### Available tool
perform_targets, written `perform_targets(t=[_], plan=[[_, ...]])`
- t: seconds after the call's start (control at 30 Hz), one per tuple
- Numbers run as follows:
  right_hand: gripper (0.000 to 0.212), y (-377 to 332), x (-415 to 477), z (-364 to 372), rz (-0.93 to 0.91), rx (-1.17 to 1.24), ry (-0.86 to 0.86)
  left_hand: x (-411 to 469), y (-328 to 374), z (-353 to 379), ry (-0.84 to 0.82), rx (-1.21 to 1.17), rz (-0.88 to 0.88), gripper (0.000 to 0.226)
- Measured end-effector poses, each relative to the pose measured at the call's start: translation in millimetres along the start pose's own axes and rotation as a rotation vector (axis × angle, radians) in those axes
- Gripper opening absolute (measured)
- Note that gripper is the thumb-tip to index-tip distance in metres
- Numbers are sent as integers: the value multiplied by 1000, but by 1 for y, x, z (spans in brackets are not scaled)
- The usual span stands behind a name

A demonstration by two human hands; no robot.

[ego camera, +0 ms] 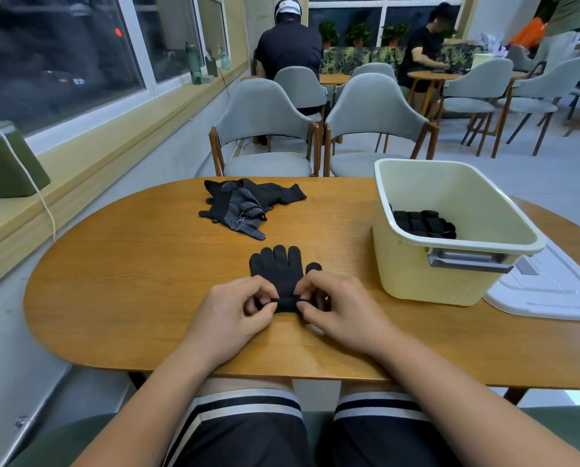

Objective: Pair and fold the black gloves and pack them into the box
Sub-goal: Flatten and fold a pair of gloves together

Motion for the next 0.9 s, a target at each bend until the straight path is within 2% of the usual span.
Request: perform_targets(t=[0.23, 0.37, 0.57, 0.7, 0.9], plan=[[5, 5, 4, 0, 91, -1, -4, 4, -3, 1, -34, -19, -52, 15], [11, 8, 5, 2, 107, -89, 22, 4, -3, 3, 22, 69, -35, 13], [14, 8, 5, 5, 65, -172, 48, 2, 2, 5, 81, 164, 94, 6], [9, 7, 6, 5, 66, -144, 63, -1, 6, 5, 72, 201, 256, 17], [6, 9, 6, 6, 58, -141, 101, 0, 1, 8, 48, 198, 213, 18]])
Point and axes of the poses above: each hand's wrist, its own x-axis towards the middle knuckle, its own z-axis out of the palm, y = z × x, the point moved 3 cm from there along x, towards the middle knuckle, and after that the axes turned 5 degrees about y, right-handed, at the moved point
